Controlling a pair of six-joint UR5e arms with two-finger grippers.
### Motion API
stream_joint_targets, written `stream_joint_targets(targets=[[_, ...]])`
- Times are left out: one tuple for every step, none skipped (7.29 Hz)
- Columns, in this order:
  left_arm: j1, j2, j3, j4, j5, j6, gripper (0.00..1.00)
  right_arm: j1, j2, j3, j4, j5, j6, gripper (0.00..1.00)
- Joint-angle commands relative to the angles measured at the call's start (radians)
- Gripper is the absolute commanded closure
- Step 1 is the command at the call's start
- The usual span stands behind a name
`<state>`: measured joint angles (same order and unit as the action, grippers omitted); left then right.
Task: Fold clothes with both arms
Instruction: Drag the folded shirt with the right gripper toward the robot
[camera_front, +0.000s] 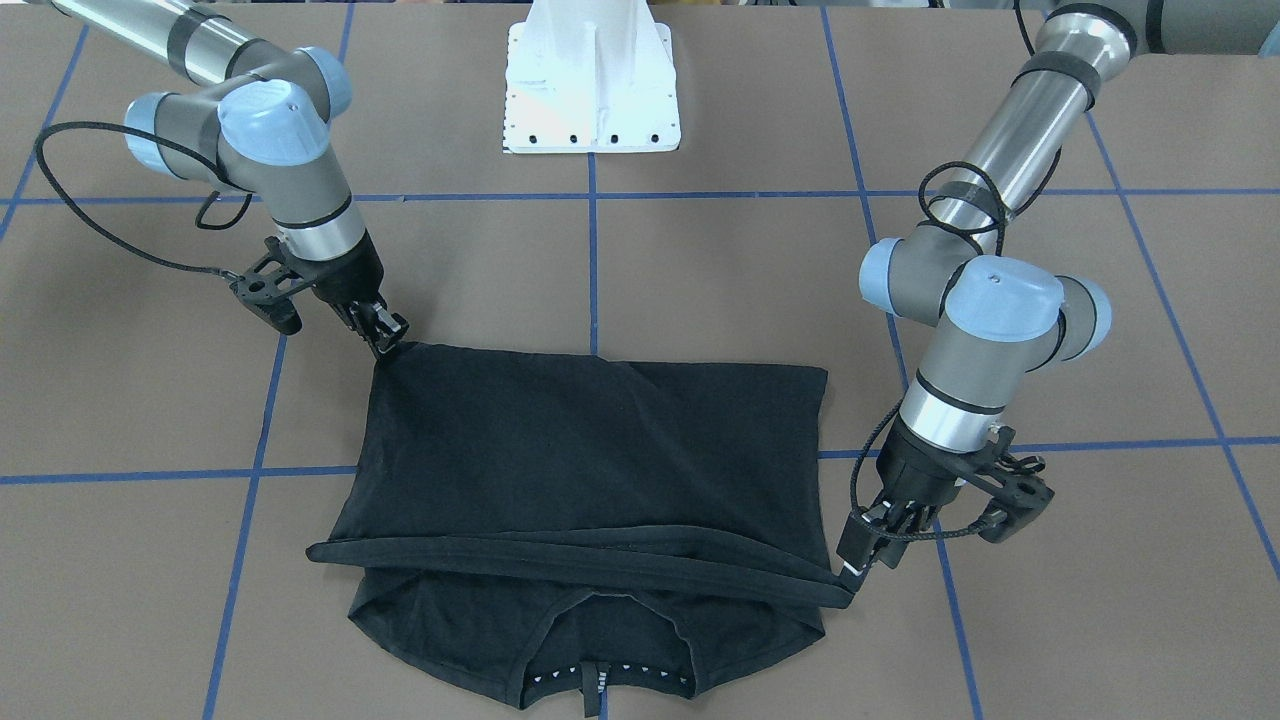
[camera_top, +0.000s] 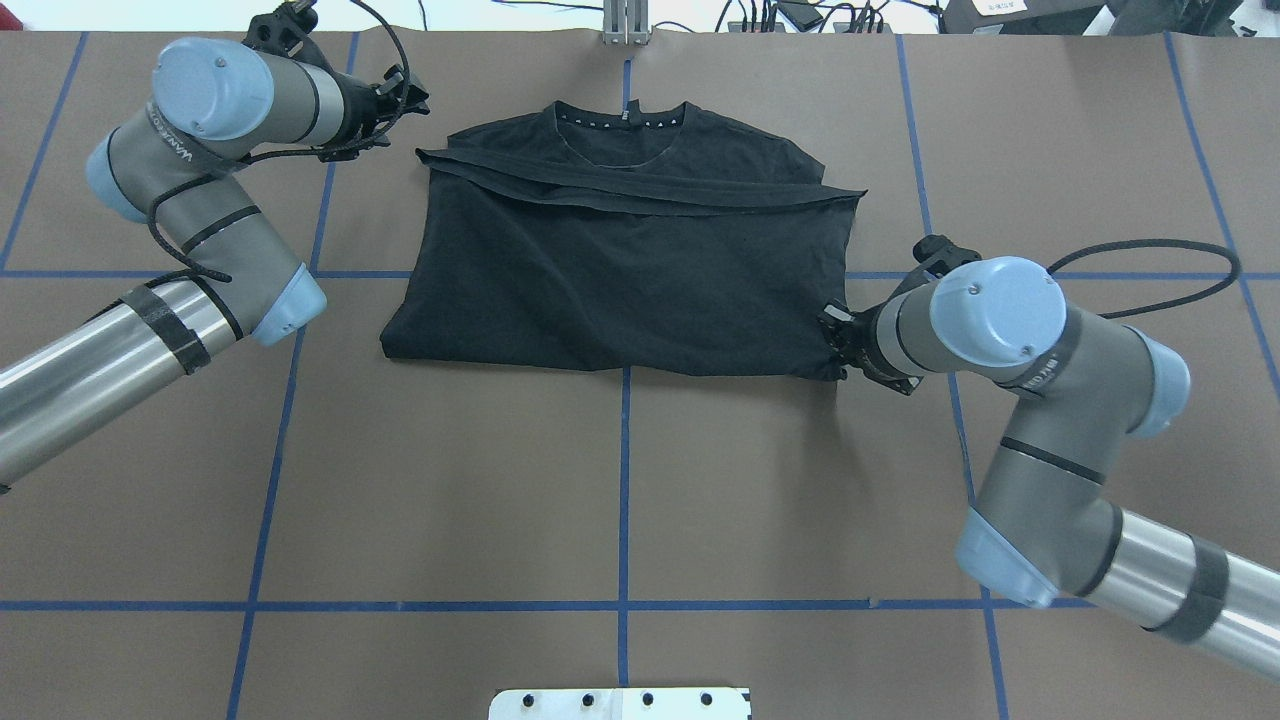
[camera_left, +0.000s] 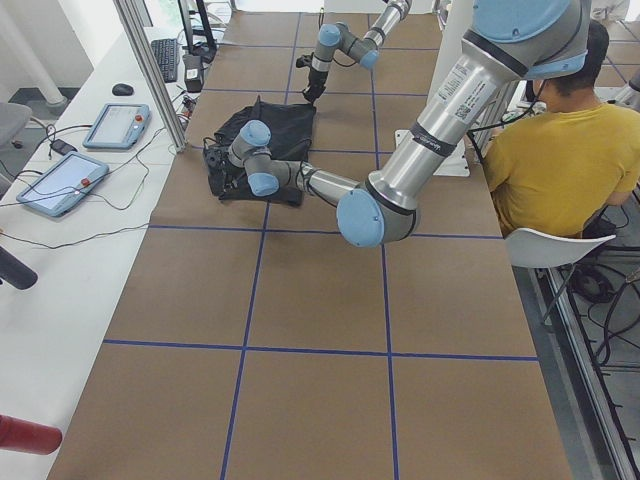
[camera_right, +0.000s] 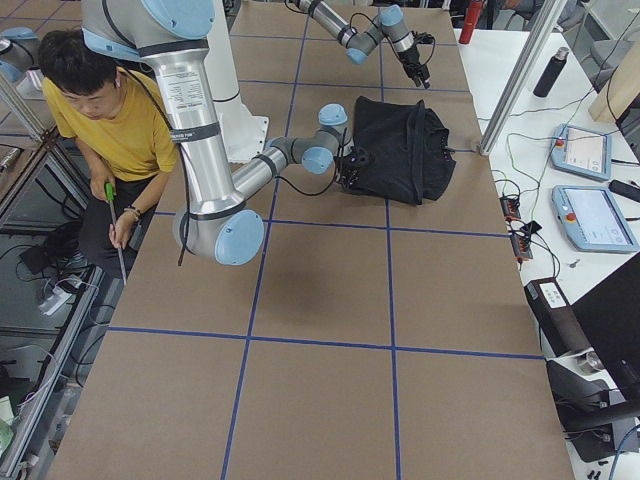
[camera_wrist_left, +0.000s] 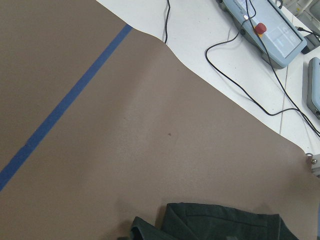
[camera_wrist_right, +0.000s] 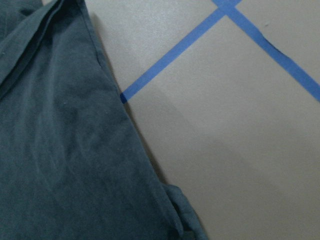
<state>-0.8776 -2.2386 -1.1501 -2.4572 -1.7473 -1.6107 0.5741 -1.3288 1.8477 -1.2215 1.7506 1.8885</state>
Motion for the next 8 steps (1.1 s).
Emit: stream_joint_targets(targets=[[-0.001, 0.002, -0.054, 0.016, -0.008, -0.002, 0.3, -0.16, -0.233, 0.273, -0.015, -0.008, 0.059, 1.0], [0.0, 0.002, -0.092, 0.042, -0.021, -0.003, 0.3, -0.278, -0.233, 0.322, -0.071, -0.009, 0.163, 1.0], [0.0, 0.045, -0.165, 0.053, -0.106, -0.009, 0.3, -0.401, -0.23, 0.384, -0.154, -0.009, 0.223, 1.0], [0.002, 0.13, -0.283, 0.055, -0.141, -0.011, 0.3, -0.502, -0.227, 0.44, -0.22, -0.008, 0.248, 1.0], [0.012, 0.192, -0.374, 0.079, -0.152, -0.012, 0.29, -0.561, -0.227, 0.446, -0.252, -0.009, 0.289, 1.0], [0.056, 0.207, -0.452, 0.155, -0.15, -0.049, 0.28, -0.569, -0.227, 0.444, -0.253, -0.011, 0.294, 1.0], [0.127, 0.209, -0.512, 0.252, -0.137, -0.122, 0.27, -0.569, -0.227, 0.444, -0.253, -0.011, 0.294, 1.0], [0.22, 0.224, -0.56, 0.303, -0.063, -0.161, 0.27, -0.568, -0.227, 0.446, -0.253, -0.014, 0.294, 1.0]])
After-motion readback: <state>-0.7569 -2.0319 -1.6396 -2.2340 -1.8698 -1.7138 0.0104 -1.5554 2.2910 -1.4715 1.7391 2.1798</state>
